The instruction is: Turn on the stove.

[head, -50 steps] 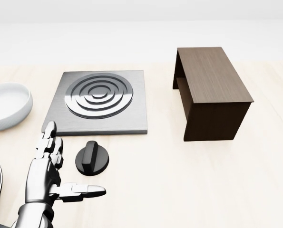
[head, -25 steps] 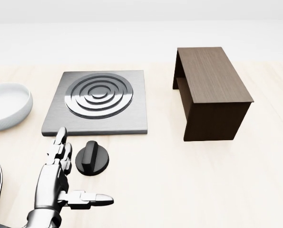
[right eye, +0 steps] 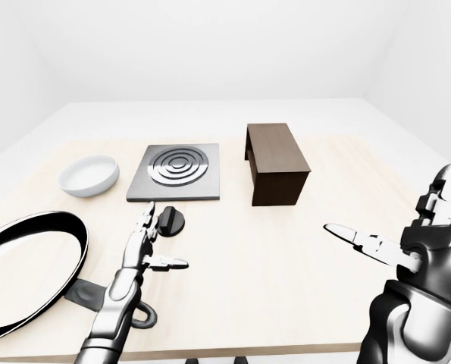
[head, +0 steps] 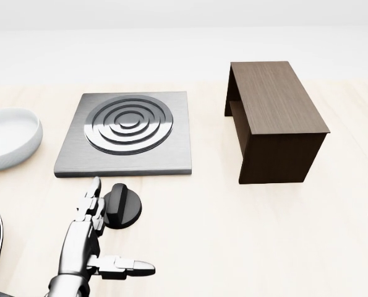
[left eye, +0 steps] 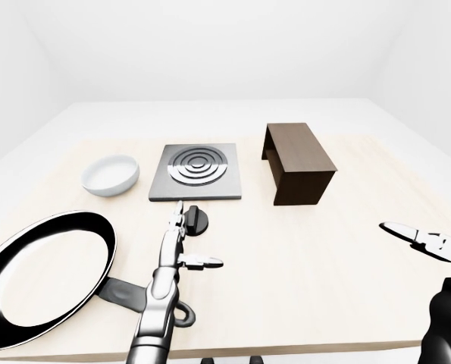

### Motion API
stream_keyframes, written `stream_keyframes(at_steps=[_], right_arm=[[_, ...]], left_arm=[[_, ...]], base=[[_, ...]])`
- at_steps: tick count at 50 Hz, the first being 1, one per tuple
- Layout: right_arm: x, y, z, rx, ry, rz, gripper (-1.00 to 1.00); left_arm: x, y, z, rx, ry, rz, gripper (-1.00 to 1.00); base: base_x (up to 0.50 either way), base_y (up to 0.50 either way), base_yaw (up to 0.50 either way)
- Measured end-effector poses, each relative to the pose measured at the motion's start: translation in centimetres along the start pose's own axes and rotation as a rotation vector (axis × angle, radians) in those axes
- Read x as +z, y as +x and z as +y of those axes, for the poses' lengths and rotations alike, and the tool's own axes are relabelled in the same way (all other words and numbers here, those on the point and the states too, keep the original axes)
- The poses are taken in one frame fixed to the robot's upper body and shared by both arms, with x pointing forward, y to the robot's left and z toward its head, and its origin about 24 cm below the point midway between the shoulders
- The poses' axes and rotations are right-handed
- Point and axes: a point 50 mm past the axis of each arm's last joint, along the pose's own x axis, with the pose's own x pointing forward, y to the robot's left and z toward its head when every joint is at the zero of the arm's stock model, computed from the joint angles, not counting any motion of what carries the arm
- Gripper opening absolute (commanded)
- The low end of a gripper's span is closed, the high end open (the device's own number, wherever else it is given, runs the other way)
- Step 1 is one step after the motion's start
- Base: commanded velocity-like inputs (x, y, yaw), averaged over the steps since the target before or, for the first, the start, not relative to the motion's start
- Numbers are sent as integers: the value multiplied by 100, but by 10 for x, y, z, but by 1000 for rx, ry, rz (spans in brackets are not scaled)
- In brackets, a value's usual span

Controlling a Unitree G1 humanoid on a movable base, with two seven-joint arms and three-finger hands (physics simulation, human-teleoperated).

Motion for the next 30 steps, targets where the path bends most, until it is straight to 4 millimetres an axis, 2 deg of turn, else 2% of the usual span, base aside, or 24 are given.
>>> stream_keyframes(at_steps=[30], right_arm=[[-3,0,1,4,1,13,100]], left_arm=[[-6,18,1,-3,-16,47,100]], base=[[0,0,0]])
